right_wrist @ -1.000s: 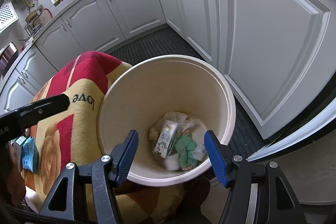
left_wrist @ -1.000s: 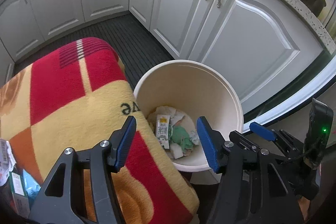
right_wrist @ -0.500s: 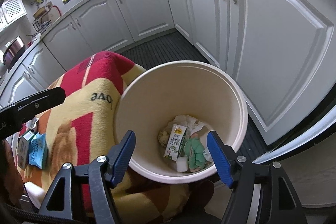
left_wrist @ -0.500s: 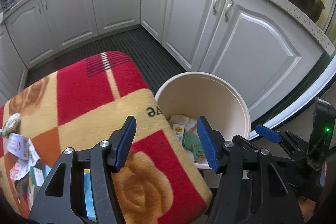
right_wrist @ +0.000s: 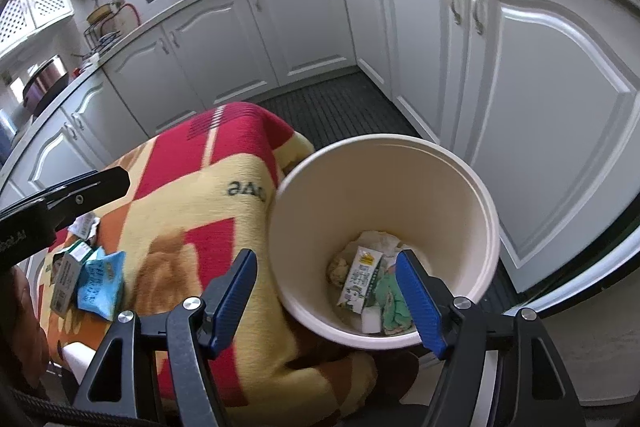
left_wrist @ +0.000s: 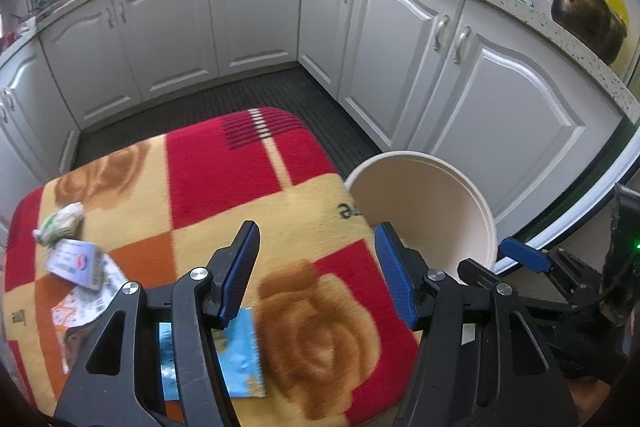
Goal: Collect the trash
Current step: 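Move both open tools back over the table toward the wrappers, then grasp the orange-white snack wrapper with the left tool while the right grasps the blue packet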
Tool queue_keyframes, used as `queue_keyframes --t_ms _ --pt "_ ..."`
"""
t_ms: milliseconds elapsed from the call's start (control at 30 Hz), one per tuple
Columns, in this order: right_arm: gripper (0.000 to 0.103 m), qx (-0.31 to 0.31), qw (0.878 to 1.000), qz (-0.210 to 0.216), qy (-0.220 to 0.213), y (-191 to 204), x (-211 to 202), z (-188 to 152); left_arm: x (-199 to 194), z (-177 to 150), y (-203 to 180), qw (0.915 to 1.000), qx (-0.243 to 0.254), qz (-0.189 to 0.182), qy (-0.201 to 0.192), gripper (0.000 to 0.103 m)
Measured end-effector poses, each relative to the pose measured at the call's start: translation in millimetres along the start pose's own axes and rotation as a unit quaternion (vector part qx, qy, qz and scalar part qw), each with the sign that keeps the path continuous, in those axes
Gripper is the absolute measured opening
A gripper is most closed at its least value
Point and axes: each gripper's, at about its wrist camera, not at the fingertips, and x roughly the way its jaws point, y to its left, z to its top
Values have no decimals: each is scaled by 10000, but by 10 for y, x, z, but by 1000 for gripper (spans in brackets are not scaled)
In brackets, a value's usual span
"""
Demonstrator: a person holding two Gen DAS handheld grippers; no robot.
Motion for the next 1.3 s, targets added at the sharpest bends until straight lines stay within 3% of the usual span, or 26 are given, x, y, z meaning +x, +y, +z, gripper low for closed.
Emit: queue_keyframes --t_ms 667,867,1067,1300 --pt "74 -614 9966 550 -9 943 21 -9 -580 -528 1276 9948 -656 767 -121 59" --pt "74 -832 9940 701 73 1220 89 -38 -683 -730 1730 9920 -968 812 -21 59" --pt "75 -1076 9905 816 272 1507 224 -98 -707 -931 2071 9883 -1404 580 124 62" --pt "75 -1234 9873 898 436 1696 340 -153 -570 -1031 2090 9913 -1196 450 320 68"
